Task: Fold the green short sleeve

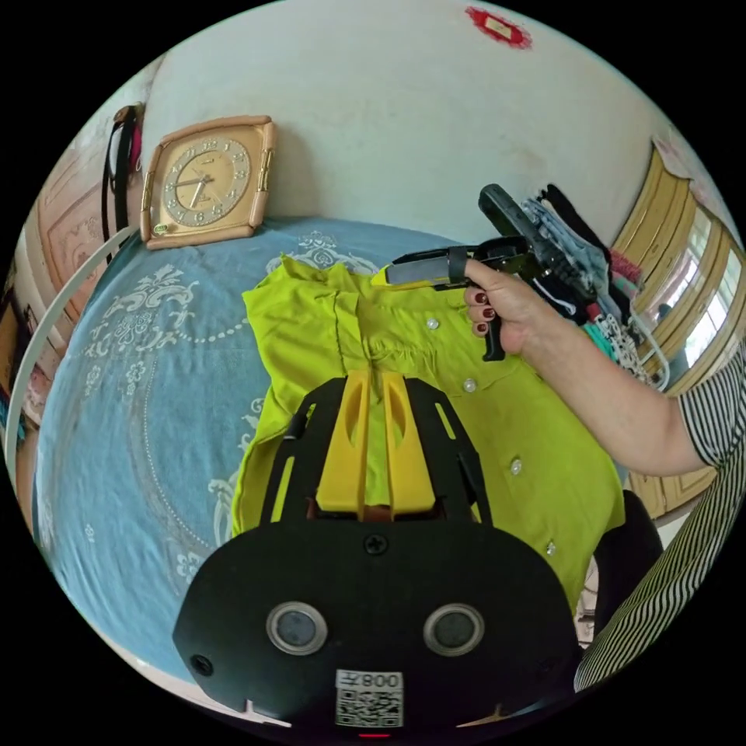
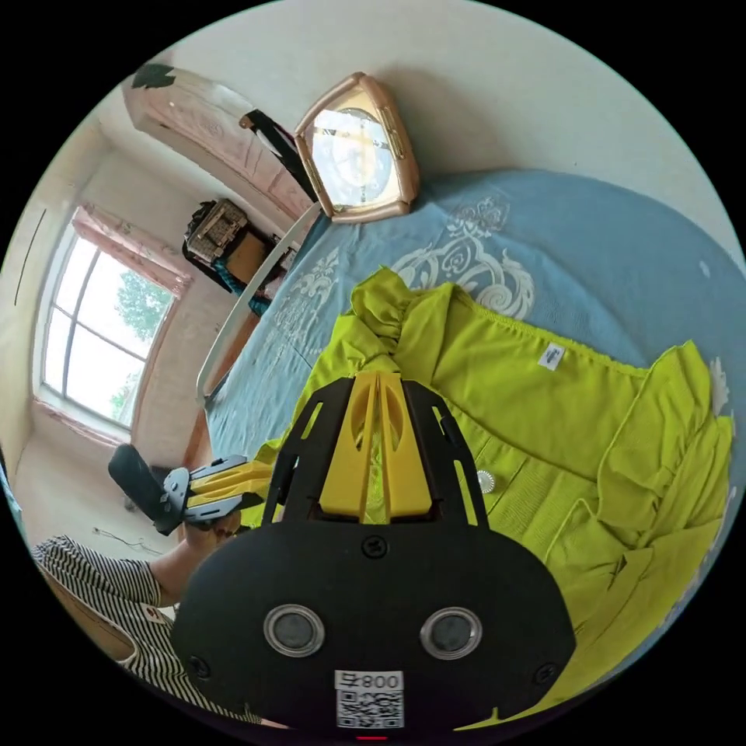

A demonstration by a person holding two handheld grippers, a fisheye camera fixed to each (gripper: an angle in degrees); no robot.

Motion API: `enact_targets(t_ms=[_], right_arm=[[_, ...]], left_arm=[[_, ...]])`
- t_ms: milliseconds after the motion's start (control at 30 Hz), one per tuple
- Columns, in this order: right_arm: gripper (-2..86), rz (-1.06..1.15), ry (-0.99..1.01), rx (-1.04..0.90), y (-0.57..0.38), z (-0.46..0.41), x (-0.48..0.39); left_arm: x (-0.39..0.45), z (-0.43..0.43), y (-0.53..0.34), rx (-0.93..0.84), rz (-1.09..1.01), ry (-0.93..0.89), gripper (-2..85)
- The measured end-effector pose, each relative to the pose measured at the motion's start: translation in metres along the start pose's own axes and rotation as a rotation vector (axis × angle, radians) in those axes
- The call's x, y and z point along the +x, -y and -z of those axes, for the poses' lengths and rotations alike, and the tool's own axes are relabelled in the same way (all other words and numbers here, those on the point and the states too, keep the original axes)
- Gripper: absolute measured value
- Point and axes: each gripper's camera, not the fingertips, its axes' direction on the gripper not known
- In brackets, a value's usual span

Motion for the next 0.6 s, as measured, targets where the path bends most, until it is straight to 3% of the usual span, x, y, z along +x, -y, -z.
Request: enact_targets(t_ms=[133, 267, 500, 600], right_arm=[[0.1, 0.061, -0.047, -0.051, -0.011, -0.006, -0.012], [0.1, 0.04, -0.184, -0.167, -0.019, -0.021, 0.002], [0.1, 0.013, -0.119, -0.155, -0.056, 0.012, 0.017], [0.2, 0.005, -0.107, -0.163, -0.071, 0.023, 0.018]], left_arm=[[-0.012, -0.01, -0.004, -0.013, 0.074, 0.055, 1.3], [-0.016, -0.052, -0.004, -0.188, 0.061, 0.092, 0.5], [-0.025, -0.044, -0.011, -0.126, 0.062, 0.08, 0.3], [-0.034, -0.06, -0.013, -0.202, 0.077, 0.084, 0.3]])
